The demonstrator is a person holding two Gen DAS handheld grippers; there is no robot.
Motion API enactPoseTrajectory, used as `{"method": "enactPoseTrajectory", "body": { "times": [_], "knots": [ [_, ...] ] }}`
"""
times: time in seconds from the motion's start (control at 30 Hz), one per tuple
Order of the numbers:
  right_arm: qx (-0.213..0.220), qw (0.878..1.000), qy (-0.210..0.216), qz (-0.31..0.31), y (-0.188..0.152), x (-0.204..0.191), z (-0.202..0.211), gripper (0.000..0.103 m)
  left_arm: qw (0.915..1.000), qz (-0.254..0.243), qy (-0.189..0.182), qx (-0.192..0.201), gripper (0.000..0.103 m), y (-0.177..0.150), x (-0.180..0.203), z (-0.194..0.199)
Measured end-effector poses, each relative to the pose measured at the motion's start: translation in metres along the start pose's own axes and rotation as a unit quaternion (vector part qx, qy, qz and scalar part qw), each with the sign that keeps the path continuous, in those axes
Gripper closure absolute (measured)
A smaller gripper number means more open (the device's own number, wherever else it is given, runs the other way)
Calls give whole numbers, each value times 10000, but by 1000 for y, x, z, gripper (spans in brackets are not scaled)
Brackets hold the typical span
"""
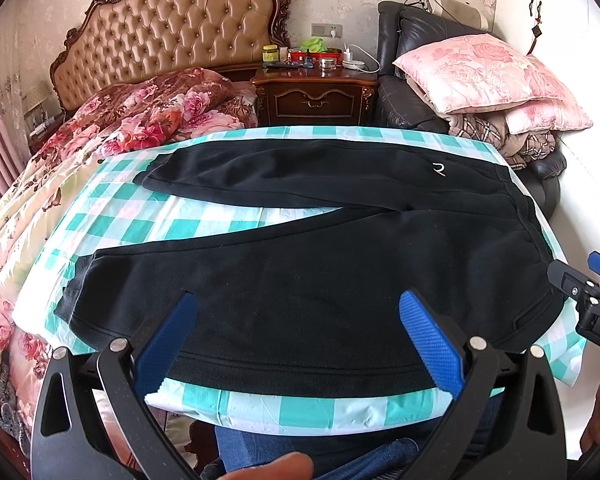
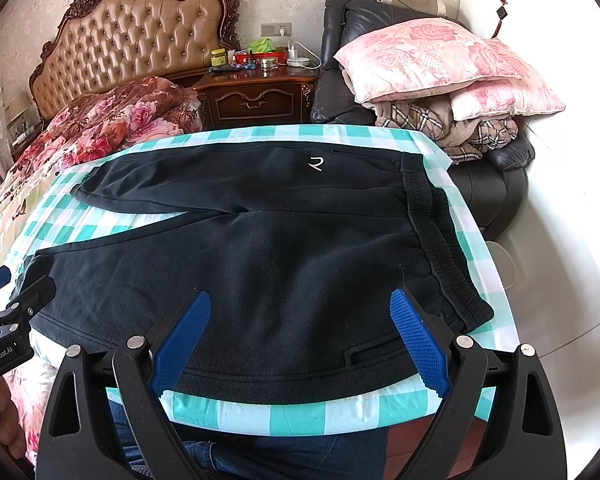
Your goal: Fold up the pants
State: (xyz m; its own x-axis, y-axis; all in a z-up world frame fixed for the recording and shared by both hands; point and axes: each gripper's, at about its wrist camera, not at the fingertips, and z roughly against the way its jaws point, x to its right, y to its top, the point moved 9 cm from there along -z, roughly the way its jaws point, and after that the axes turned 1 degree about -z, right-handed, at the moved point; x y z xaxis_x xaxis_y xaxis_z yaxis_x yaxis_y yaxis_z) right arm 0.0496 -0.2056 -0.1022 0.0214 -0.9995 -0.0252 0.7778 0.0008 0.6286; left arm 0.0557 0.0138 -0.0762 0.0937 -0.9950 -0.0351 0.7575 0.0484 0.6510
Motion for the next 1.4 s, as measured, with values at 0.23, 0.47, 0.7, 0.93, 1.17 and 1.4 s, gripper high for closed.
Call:
{"method": "enactPoseTrajectory", "body": {
  "times": [0.23,0.47,0.7,0.93,1.17,1.4],
  "knots": [
    [-2,10000,-1,1,0,0,0,15,10000,8,-15,-6,2,0,0,-1],
    [-2,10000,-2,2,0,0,-1,15,10000,8,-14,-3,2,0,0,-1],
    [-15,10000,-1,2,-1,-1,-3,15,10000,14,-20,-17,2,-1,0,-1],
    [-166,9998,-38,-72,-9,4,-18,15,9998,37,-62,-169,2,-3,4,-17],
    [-419,9989,-97,-197,-1,22,-44,15,9989,60,-66,-454,2,2,7,-46],
    [-523,9972,353,-405,51,57,-87,15,9974,278,-471,-471,2,20,9,-76]
  ]
}}
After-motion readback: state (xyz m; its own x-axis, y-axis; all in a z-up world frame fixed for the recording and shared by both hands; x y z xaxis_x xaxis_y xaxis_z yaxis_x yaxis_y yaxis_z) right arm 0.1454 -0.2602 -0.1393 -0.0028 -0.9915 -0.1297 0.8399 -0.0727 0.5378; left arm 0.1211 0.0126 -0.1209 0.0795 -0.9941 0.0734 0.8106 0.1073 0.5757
